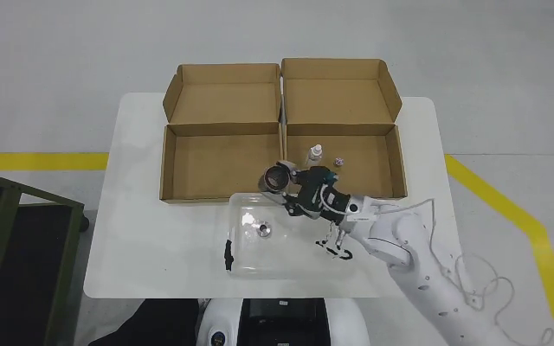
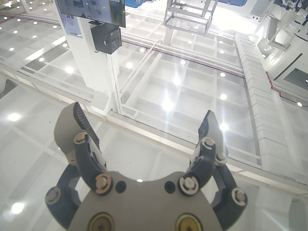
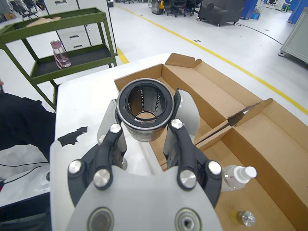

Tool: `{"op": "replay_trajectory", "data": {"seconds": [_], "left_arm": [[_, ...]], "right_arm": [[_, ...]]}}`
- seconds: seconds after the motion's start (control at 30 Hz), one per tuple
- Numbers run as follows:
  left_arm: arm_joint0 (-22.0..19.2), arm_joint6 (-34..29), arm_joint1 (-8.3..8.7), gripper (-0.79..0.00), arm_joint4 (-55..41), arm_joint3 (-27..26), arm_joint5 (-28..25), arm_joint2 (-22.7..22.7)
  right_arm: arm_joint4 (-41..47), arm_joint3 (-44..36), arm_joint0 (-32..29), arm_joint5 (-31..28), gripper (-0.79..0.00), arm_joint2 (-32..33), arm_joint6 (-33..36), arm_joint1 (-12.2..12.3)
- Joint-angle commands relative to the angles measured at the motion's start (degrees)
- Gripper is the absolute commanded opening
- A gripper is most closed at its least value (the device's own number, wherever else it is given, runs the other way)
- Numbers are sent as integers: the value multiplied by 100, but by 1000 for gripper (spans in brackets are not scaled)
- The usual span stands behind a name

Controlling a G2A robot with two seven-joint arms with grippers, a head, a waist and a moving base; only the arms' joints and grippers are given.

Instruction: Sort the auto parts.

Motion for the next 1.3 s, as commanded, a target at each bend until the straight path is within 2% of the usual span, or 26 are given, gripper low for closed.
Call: {"op": "replay_trajectory", "data": {"seconds": [0.0,0.43,0.73,1.1,1.27], "left_arm": [[0,0,0,0,0,0,0,0],[0,0,0,0,0,0,0,0],[0,0,0,0,0,0,0,0],[0,0,0,0,0,0,0,0],[0,0,0,0,0,0,0,0]], "right_arm": [[-113,166,173,155,-785,-127,114,-42],[-139,1225,1360,799,-785,-1009,1159,-424],[-58,1873,1944,794,-785,-1449,1776,-663],[249,2463,2298,741,-785,-1766,2001,-916],[339,2694,2412,741,-650,-1808,2068,-1001]]}}
